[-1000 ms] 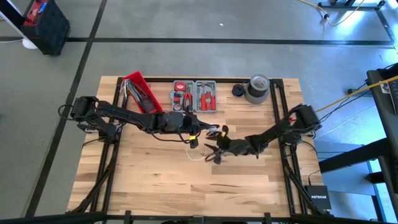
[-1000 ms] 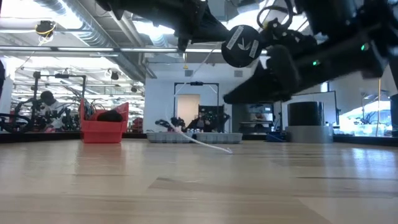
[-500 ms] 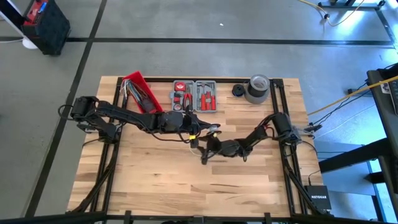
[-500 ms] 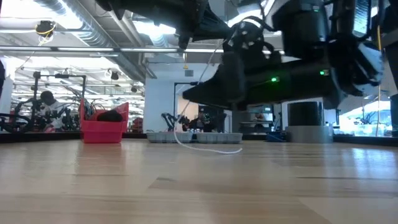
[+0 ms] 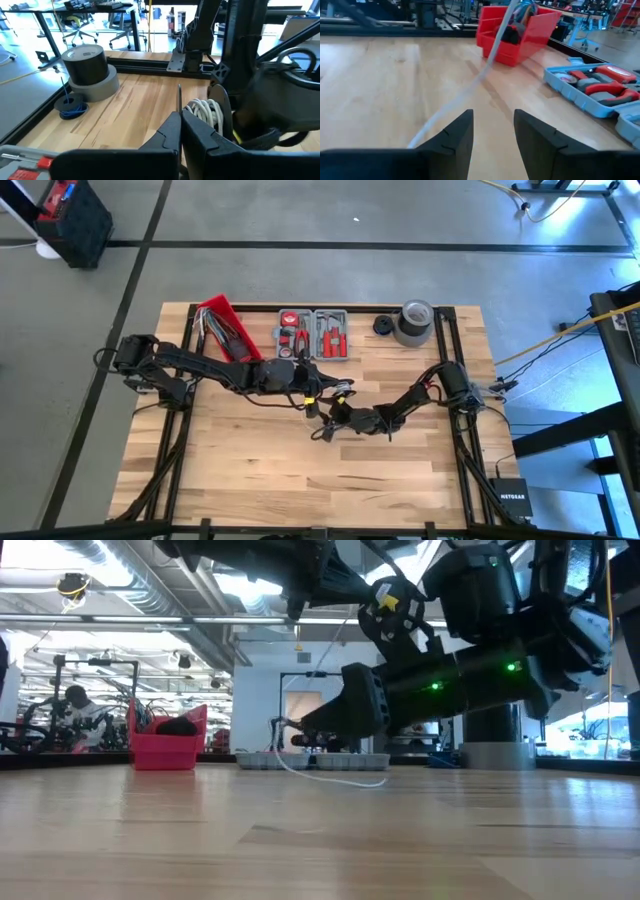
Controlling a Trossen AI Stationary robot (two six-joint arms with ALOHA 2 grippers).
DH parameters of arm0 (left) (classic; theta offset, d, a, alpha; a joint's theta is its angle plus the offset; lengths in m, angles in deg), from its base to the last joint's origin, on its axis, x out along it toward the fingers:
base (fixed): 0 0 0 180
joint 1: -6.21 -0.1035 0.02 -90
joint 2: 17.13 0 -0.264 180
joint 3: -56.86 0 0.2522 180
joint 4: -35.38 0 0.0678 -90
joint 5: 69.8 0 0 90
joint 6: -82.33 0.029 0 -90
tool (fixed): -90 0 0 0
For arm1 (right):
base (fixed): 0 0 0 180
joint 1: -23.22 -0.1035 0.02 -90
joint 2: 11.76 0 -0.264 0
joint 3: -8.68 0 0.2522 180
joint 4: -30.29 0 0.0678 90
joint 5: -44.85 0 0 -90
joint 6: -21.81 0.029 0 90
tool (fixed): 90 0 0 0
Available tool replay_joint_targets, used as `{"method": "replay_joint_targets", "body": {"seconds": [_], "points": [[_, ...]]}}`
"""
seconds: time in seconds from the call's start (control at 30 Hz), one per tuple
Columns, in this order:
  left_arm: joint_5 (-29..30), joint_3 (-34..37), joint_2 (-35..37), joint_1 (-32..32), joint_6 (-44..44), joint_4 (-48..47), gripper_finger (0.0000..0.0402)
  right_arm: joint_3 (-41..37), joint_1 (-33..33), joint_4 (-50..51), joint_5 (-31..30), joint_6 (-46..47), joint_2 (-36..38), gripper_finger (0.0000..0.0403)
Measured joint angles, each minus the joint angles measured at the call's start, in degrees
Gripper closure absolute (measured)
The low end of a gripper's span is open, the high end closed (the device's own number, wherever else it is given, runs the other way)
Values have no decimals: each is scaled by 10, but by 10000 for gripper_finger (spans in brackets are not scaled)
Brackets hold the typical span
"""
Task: Coil cords
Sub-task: Coil the white wire into the spool
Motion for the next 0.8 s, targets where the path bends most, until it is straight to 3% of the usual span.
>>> {"method": "replay_joint_targets", "body": {"seconds": [0.2, 0.37, 0.6, 0.8], "points": [[0, 0, 0, 0, 0, 0, 402, 0, -14, -18, -74, -13, 3, 259], [0, 0, 0, 0, 0, 2, 402, 14, 18, -15, 41, 4, 3, 259], [2, 0, 0, 0, 3, 1, 402, 33, 44, -2, 126, 4, 3, 259], [0, 0, 0, 1, 4, 0, 402, 33, 43, 26, 107, 4, 3, 282]]}}
